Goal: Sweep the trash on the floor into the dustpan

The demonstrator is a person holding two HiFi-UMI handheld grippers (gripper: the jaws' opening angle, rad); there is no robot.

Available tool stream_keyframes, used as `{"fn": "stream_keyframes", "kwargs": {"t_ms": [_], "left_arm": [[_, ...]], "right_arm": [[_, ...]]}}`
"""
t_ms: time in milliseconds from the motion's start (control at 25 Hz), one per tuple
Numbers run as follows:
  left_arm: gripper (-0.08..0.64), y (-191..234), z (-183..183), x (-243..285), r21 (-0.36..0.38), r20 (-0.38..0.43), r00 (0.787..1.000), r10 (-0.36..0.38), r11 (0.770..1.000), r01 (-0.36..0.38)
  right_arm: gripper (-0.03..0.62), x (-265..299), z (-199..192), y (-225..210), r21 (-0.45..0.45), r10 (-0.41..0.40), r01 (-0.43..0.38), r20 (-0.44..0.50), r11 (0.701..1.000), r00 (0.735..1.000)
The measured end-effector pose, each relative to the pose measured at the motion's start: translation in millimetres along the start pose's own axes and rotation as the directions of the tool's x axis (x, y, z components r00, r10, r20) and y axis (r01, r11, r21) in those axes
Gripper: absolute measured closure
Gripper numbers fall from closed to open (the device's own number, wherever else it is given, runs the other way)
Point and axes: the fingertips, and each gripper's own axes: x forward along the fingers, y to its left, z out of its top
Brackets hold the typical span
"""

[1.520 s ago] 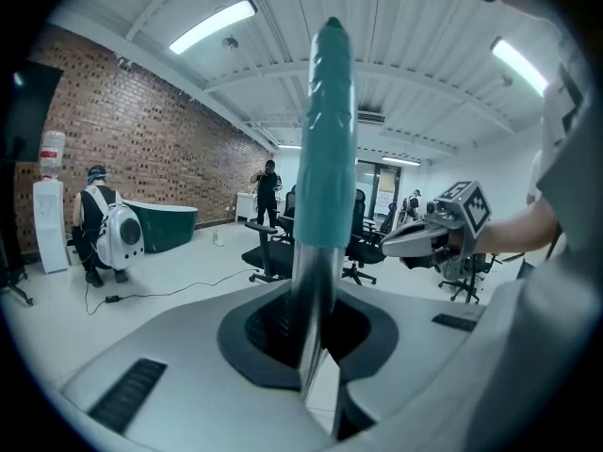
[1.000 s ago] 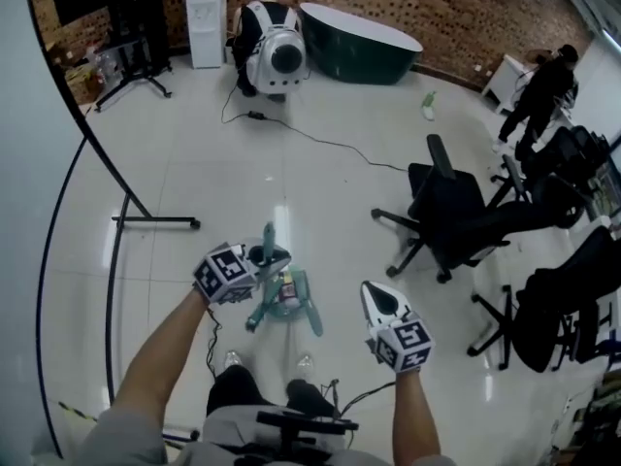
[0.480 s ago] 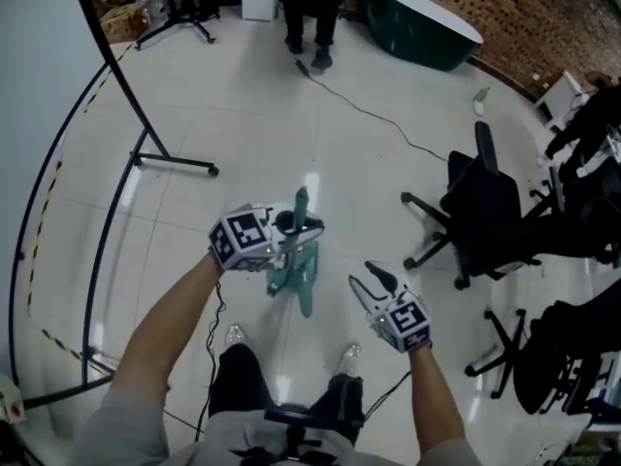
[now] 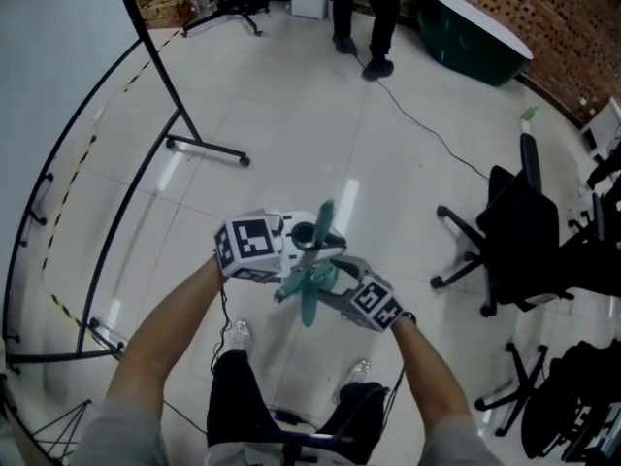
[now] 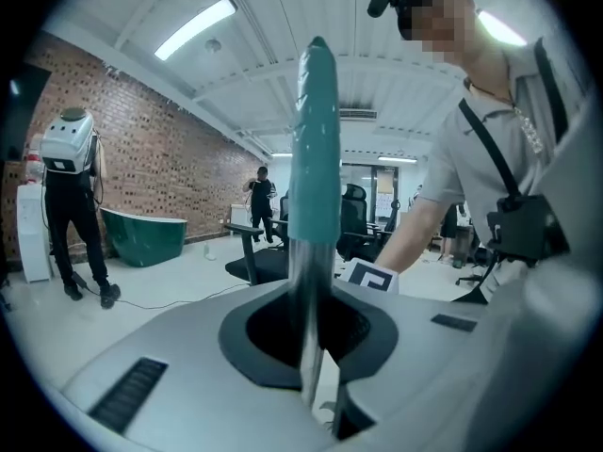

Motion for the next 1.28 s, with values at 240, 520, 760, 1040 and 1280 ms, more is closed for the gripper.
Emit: {"fn": "stream_keyframes", "kwargs": {"t_ms": [240, 520, 760, 1040, 1280], "left_arm": [[0.540, -6, 0, 2, -0.018, 0.039, 0.999, 0.008, 1.000, -0.007], [0.538, -6, -2, 5, -0.026, 0.032, 0.999, 0.023, 0.999, -0.022], [0.538, -7, -3, 5, -0.021, 0.029, 0.999, 0.021, 1.000, -0.020], [0.497, -2, 5, 4, -0.046, 0.060, 0.993, 0.103, 0.994, -0.100], [0.281, -5, 6, -19, -0.061, 0.021, 0.988, 0.155, 0.986, -0.153]], "right_arm": [[0.273, 25, 22, 10, -0.097, 0.132, -0.124, 0.081, 0.987, 0.988], [0.348, 24, 26, 9, -0.144, 0.194, -0.182, 0.073, 0.973, 0.978], [0.383, 25, 28, 8, -0.153, 0.212, -0.199, 0.077, 0.968, 0.974], [0.376, 23, 20, -1, -0.138, 0.160, -0.155, 0.026, 0.978, 0.987], [0.282, 6, 9, -8, -0.087, 0.075, -0.078, -0.041, 0.993, 0.996]]}}
